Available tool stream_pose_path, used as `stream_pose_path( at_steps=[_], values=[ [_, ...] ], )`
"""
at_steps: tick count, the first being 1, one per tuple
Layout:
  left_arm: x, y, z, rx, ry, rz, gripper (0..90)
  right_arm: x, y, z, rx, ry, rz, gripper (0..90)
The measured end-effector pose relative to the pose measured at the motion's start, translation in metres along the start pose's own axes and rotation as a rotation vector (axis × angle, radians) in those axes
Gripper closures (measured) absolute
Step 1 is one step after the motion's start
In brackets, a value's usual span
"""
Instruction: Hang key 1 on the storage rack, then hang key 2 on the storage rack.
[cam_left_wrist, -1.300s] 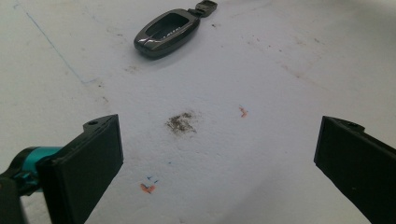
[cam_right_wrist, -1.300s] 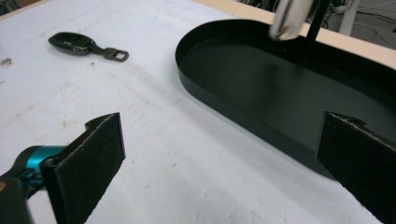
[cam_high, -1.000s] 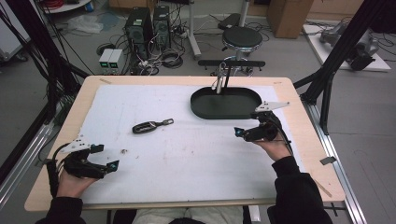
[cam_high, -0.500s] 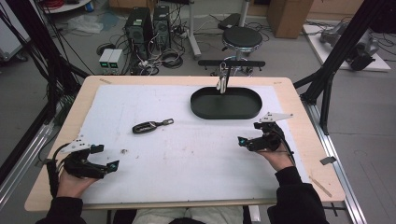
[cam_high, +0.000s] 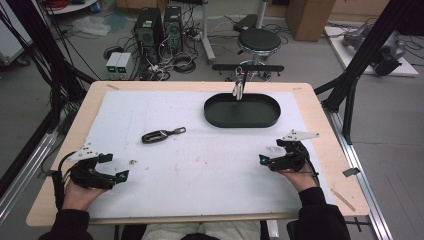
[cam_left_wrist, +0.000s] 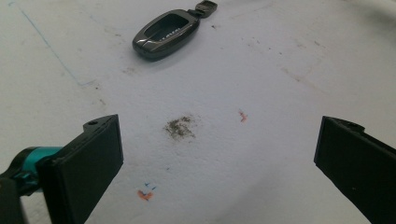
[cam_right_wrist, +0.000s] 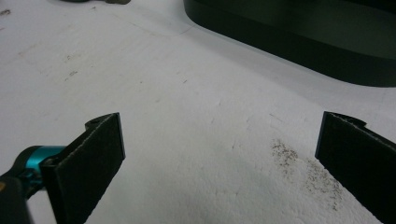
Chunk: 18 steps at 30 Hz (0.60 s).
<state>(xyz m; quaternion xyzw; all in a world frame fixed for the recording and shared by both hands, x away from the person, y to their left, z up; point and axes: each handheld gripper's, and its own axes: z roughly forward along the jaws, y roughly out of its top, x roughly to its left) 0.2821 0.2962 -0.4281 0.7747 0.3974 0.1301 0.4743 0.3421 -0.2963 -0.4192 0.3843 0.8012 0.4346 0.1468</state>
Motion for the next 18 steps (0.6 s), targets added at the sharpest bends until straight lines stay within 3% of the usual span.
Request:
stream_pose_path(
  at_steps=[10,18],
  values=[
    [-0.005,0.030,0.011,0.032,-0.007,0.066,1.7,0.001,-0.006,-0.004,-0.011,-0.001,-0.001,0.7],
    [-0.006,0.053,0.027,0.095,-0.017,0.112,1.7,0.002,-0.009,-0.003,0.000,-0.002,-0.010,0.7]
  ],
)
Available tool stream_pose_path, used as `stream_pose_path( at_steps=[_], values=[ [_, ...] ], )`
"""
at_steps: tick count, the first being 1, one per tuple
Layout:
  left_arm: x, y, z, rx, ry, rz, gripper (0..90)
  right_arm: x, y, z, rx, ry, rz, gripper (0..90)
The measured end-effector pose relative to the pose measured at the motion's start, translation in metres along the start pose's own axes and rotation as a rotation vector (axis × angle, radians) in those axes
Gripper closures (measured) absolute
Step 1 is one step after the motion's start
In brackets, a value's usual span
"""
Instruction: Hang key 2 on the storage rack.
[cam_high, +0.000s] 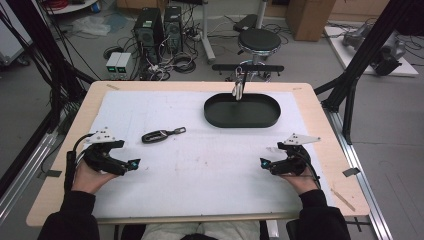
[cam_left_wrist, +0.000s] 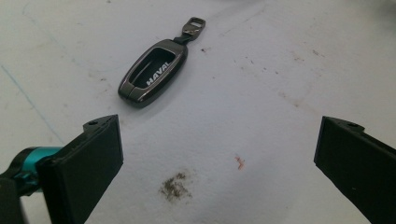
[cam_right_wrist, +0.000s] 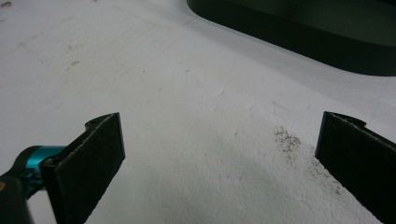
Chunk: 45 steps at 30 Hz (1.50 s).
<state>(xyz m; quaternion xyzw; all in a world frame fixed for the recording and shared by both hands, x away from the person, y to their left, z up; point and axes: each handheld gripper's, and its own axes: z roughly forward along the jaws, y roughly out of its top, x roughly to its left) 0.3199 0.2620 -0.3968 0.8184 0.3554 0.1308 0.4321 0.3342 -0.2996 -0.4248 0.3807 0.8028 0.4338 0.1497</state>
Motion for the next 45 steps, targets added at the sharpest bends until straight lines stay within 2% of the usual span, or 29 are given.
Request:
stream_pose_path(
  at_steps=[5,7,11,18,21,30,33,36,38,45],
  values=[
    [0.002,0.012,0.008,0.037,-0.009,0.029,1.7,0.002,-0.002,0.001,0.010,0.005,0.000,0.7],
    [0.004,0.016,0.011,0.051,0.005,0.032,1.7,0.002,-0.003,0.001,0.009,0.004,-0.006,0.7],
    [0.012,0.024,0.016,0.044,0.005,0.007,1.7,0.003,-0.005,0.002,0.017,0.005,-0.008,0.7],
    [0.023,0.032,0.023,0.072,0.000,0.001,1.7,0.006,-0.009,0.002,0.024,0.006,-0.008,0.7],
    [0.026,0.036,0.024,0.092,0.024,0.021,1.7,0.007,-0.010,0.003,0.029,0.009,-0.006,0.7],
    [0.039,0.054,0.036,0.136,0.016,0.031,1.7,0.010,-0.009,0.006,0.033,0.015,-0.021,0.7],
    [0.045,0.054,0.043,0.139,0.013,0.013,1.9,0.010,-0.008,0.007,0.034,0.018,-0.014,0.7],
    [0.048,0.053,0.049,0.152,0.009,0.009,6.2,0.011,-0.008,0.007,0.035,0.024,-0.012,0.7],
    [0.049,0.056,0.053,0.173,0.007,0.013,6.5,0.011,-0.008,0.008,0.038,0.027,-0.015,0.7],
    [0.044,0.080,0.069,0.231,-0.019,0.078,6.4,0.015,-0.007,0.009,0.049,0.040,-0.028,0.7]
  ],
)
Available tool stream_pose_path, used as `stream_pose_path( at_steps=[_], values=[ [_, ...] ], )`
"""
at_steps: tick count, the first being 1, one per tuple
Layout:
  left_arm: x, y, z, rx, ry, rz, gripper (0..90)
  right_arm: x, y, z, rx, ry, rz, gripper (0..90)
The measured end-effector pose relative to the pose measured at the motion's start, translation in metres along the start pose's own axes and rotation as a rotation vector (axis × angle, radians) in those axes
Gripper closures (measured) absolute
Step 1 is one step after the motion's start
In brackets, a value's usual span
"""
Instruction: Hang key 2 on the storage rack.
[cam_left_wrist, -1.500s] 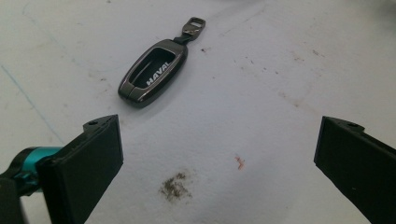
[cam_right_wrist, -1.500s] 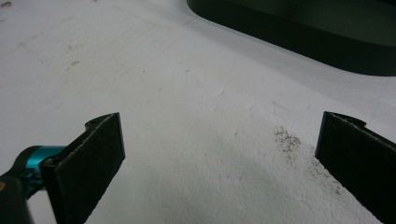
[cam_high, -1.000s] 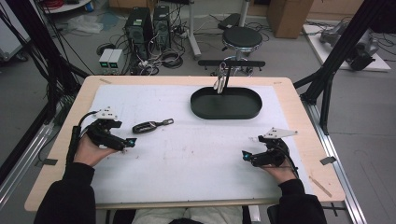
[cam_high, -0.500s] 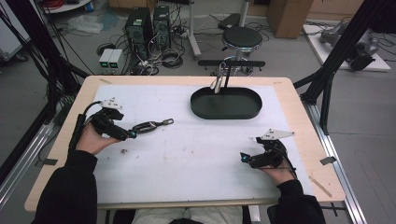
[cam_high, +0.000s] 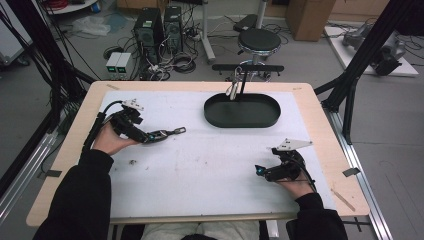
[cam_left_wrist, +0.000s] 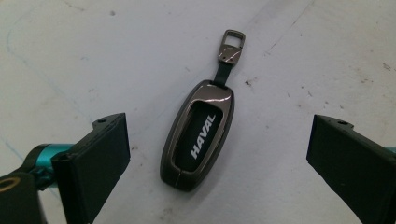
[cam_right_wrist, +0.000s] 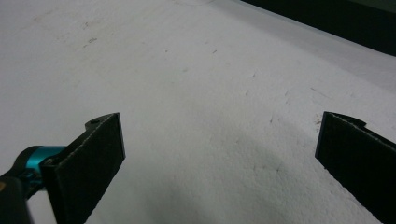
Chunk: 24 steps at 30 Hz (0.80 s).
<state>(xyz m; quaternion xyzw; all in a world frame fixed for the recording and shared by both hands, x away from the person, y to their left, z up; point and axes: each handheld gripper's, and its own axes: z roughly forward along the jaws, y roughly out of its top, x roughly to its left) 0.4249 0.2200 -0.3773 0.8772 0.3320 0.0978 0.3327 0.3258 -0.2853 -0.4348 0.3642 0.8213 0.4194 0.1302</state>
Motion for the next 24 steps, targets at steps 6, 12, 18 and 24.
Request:
stream_pose_path(
  at_steps=[6,12,18,24],
  values=[
    [-0.003,0.024,0.013,0.044,-0.022,0.038,6.4,0.003,0.000,-0.001,0.006,-0.001,-0.016,0.7],
    [-0.002,0.038,0.028,0.090,-0.032,0.058,6.4,0.006,-0.001,-0.006,0.001,-0.004,-0.026,0.7],
    [-0.001,0.042,0.046,0.141,-0.049,0.068,6.4,0.007,-0.003,-0.011,-0.016,-0.003,-0.036,0.7],
    [-0.006,0.045,0.059,0.179,-0.072,0.086,14.2,0.011,-0.005,-0.012,-0.004,-0.013,-0.043,0.7]
  ],
)
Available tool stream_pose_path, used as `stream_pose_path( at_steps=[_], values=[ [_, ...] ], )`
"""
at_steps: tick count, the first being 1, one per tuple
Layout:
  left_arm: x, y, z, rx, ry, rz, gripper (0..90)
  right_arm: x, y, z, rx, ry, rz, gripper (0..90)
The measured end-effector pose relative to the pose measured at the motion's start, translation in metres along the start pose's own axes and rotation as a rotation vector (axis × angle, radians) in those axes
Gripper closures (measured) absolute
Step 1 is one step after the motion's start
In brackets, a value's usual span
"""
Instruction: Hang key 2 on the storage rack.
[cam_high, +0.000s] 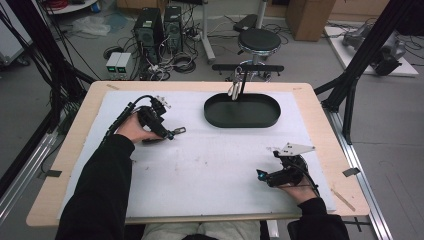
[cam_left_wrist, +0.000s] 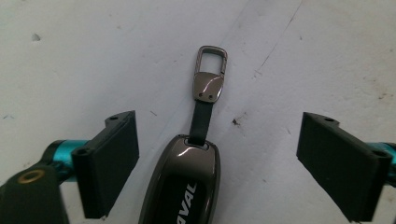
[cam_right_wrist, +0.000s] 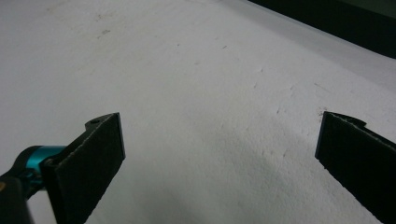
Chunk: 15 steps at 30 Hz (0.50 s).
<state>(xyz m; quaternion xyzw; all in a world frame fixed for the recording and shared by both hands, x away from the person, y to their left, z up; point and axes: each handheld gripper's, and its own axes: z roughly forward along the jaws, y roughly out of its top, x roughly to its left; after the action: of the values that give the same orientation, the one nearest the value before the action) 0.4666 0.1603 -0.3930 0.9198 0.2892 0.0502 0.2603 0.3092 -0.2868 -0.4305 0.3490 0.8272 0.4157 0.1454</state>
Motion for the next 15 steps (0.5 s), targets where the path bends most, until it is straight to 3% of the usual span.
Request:
stream_pose_path(
  at_steps=[6,13,15],
  values=[
    [-0.002,0.009,0.005,0.030,0.003,0.027,24.3,0.000,-0.001,-0.001,0.005,-0.006,-0.005,0.7],
    [-0.013,0.011,0.026,0.120,0.076,0.066,45.4,0.000,-0.001,-0.001,0.005,-0.002,0.001,0.7],
    [-0.013,0.012,0.028,0.136,0.134,0.055,52.8,0.000,-0.001,-0.002,0.003,-0.004,-0.006,0.7]
  ],
)
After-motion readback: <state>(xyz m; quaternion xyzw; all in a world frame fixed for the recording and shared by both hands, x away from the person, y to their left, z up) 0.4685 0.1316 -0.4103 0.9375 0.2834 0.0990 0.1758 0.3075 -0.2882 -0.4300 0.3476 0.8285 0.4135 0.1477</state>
